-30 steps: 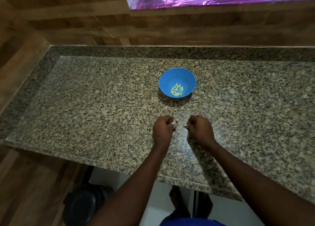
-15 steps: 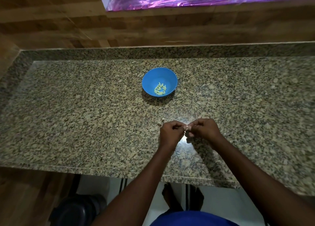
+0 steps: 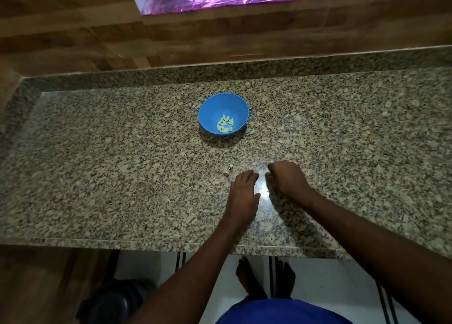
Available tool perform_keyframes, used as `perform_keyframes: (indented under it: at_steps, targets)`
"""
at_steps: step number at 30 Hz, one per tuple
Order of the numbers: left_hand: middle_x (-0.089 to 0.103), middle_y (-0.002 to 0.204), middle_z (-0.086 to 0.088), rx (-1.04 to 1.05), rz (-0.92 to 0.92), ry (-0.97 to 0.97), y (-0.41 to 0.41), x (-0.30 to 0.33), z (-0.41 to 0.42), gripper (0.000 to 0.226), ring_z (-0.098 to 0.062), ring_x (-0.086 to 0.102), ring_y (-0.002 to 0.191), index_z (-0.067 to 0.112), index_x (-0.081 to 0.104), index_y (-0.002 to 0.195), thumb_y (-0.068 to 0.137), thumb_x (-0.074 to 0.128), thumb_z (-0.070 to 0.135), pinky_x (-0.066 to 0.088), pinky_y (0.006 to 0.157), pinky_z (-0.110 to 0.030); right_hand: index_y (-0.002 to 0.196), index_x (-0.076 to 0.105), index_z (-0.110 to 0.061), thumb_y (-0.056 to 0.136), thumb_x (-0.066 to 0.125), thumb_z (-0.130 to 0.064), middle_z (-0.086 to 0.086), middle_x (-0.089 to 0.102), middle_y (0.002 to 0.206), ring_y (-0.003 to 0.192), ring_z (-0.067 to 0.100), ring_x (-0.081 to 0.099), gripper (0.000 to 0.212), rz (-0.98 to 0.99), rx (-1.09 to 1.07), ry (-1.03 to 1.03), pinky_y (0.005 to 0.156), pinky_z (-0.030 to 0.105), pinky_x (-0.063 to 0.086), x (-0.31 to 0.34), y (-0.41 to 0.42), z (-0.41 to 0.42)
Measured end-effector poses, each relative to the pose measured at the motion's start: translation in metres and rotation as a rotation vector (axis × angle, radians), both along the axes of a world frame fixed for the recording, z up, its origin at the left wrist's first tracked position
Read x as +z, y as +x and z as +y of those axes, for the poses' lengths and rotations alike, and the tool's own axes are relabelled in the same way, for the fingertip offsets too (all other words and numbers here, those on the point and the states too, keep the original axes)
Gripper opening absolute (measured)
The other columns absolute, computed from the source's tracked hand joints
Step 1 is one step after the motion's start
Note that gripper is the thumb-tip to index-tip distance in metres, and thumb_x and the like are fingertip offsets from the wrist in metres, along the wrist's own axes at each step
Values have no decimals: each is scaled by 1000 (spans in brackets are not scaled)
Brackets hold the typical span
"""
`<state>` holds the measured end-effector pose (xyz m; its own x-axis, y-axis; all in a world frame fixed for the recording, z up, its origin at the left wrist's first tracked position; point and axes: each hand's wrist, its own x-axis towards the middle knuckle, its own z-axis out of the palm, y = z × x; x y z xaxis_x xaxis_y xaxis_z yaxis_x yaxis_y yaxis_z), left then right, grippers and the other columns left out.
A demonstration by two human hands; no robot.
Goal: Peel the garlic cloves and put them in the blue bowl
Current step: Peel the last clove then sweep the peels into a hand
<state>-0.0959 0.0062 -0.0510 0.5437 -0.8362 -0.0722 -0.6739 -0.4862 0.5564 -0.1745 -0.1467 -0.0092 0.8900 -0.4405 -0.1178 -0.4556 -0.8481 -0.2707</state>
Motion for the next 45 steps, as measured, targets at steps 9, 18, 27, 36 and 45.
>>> perform_keyframes:
  at_steps: [9,18,27,36,45]
  targets:
    - [48,146,-12,55,82,-87,5,6,12,58,-25,39,137,3,48,143,87,62,7,33,116,-40,72,61,-3,75,76,-7,19,62,68,62,38,64,16,4,154,-113,53,35,47,4,10,11]
    - [60,123,-13,93,132,-147,9,12,5,39,-22,51,114,4,64,123,84,64,12,39,98,-17,65,75,-5,75,74,-2,6,70,60,59,18,68,10,-67,-424,587,56,21,52,-5,-3,-17]
    - [74,73,-13,299,691,-289,-2,58,-20,5,-24,70,62,6,76,90,86,77,9,60,59,-37,81,71,9,89,70,1,27,72,76,57,28,68,11,-361,-618,1161,53,30,57,23,-38,6]
    - [74,73,-13,255,771,-228,4,65,-24,5,-39,73,72,6,75,85,85,78,10,62,72,-54,87,65,16,88,71,1,24,68,73,47,19,64,17,-298,-626,1250,49,27,54,36,-43,0]
    - [72,88,-31,368,963,-191,2,70,-33,6,-36,67,79,1,75,86,83,79,3,59,86,-53,81,69,12,88,71,2,22,69,64,50,22,64,12,-335,-576,997,53,28,55,45,-37,2]
